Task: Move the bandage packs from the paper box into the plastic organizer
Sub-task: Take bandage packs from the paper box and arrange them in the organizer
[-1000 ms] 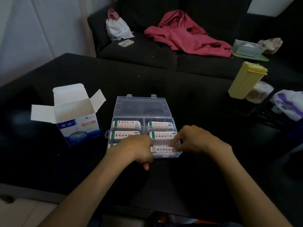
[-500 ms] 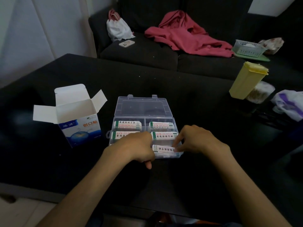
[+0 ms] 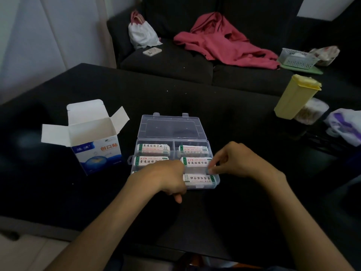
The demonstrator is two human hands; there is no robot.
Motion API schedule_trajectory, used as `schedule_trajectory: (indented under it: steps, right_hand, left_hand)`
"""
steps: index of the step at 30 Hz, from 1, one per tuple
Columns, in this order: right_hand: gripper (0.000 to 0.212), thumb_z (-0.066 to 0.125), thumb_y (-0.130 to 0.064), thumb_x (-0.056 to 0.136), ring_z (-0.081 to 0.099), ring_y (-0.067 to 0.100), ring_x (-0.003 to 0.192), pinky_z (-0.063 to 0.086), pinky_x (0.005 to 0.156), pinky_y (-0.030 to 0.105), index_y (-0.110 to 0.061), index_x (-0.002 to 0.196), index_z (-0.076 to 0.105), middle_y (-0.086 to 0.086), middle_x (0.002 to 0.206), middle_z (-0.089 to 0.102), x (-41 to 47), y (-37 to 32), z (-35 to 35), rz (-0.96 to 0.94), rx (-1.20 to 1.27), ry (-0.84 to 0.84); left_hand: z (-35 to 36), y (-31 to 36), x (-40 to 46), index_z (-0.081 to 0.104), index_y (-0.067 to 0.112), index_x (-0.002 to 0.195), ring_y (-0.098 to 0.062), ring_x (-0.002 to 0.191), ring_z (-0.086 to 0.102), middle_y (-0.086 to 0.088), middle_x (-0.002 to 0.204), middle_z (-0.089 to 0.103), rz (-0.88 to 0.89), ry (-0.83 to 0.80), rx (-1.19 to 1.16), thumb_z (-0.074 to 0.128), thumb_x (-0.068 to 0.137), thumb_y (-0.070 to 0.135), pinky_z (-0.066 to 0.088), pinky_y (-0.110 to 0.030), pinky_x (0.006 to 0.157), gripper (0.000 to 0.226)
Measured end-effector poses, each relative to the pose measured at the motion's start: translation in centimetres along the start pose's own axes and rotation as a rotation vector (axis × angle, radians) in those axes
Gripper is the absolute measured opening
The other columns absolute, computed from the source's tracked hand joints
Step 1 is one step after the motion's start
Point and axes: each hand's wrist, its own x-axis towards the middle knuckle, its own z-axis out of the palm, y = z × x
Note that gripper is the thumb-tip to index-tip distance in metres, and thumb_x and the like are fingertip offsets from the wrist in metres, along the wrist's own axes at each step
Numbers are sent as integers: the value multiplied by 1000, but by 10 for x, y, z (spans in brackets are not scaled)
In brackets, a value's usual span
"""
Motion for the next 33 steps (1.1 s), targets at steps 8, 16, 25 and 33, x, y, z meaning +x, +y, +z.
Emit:
schedule_trajectory:
  steps: [8, 16, 25, 33]
  right_hand:
    - [23, 68, -32, 84, 49, 6, 91, 46, 78, 25, -33, 107, 68, -6, 116, 60, 2, -13, 17, -89, -292, -28]
    - [13, 68, -39, 81, 54, 4, 76, 47, 69, 24, -38, 94, 66, -11, 88, 58, -6, -17, -5, -151, -107, 51]
    - [44, 66, -40, 85, 51, 6, 110, 44, 92, 25, -35, 127, 54, -9, 119, 58, 8, -103, 32, -465, 53, 510]
    - [38, 67, -24, 85, 33, 26, 136, 25, 114, 52, -28, 122, 60, 2, 138, 51, 27, -163, 84, -792, -147, 555]
  left_hand:
    - [-2, -5, -2, 51, 27, 132, -4, 78, 59, 9, 67, 70, 31, 91, 47, 60, 87, 19, 48, -29, 82, 47]
    - [-39, -21, -34, 59, 35, 109, 2, 48, 57, 7, 69, 67, 170, 258, -455, 62, 89, 29, 48, -14, 49, 21]
    - [-54, -116, -61, 38, 22, 143, -21, 136, 34, -1, 148, 39, -233, 1454, -457, 60, 91, 24, 34, -43, 106, 56]
    - [-48, -161, -70, 63, 8, 114, -17, 82, 61, -9, 103, 67, -185, 809, -1249, 60, 91, 16, 48, -28, 71, 24]
